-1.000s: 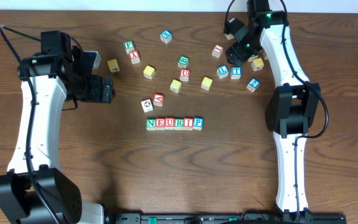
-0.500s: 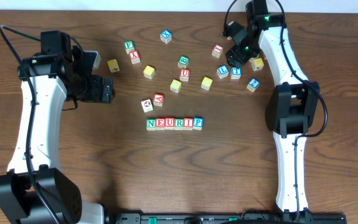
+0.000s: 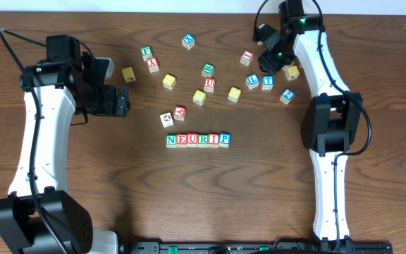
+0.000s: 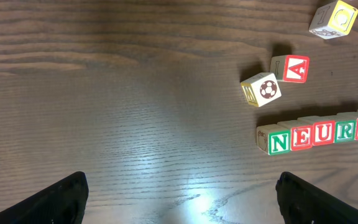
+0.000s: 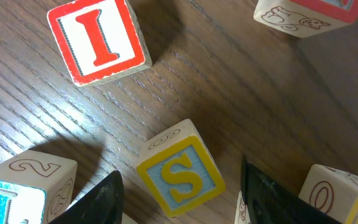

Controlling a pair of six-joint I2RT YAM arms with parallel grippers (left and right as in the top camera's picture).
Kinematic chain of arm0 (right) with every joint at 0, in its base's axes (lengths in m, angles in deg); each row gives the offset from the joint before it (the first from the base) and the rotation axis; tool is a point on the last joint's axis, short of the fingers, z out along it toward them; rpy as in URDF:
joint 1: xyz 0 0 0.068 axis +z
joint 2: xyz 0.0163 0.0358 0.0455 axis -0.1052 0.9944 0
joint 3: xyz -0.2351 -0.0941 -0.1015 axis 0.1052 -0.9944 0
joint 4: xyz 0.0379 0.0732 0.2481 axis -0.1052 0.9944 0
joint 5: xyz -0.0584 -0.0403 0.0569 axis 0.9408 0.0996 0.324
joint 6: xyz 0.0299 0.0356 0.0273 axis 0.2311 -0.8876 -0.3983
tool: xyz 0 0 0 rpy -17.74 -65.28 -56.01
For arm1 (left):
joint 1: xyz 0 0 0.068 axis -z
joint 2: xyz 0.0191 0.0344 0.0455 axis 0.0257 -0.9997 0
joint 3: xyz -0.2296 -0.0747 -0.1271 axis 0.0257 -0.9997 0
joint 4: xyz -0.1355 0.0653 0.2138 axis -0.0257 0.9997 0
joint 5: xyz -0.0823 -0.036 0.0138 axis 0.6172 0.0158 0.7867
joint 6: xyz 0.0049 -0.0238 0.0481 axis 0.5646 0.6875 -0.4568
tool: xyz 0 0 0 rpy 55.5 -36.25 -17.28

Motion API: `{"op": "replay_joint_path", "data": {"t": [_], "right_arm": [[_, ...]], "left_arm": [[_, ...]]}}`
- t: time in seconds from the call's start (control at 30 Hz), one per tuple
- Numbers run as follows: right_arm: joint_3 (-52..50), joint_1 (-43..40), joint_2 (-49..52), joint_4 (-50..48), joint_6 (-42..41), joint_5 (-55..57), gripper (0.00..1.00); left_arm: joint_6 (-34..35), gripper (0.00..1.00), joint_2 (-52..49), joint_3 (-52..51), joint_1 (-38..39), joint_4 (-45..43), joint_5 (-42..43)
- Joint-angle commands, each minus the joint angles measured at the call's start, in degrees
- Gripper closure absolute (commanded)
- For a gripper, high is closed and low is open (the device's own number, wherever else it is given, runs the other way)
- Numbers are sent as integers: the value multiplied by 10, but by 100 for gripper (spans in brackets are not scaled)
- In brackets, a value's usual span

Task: Spell out NEURIPS
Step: 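Lower the open right gripper over the yellow S block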

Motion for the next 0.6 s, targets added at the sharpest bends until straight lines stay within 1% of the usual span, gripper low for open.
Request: {"op": "replay_joint_path", "data": {"t": [0.0, 0.23, 0.5, 0.57], "right_arm": [[-4, 2, 9, 2, 2, -15, 44], [-5, 4, 9, -3, 2, -17, 42], [-18, 4, 9, -9, 2, -16, 52], [-18, 4, 9, -9, 2, -17, 53]], "left_arm": [[-7, 5, 8, 11, 0, 3, 6], [-7, 5, 8, 11, 0, 3, 6], [-7, 5, 8, 11, 0, 3, 6], [-7, 5, 8, 11, 0, 3, 6]]}}
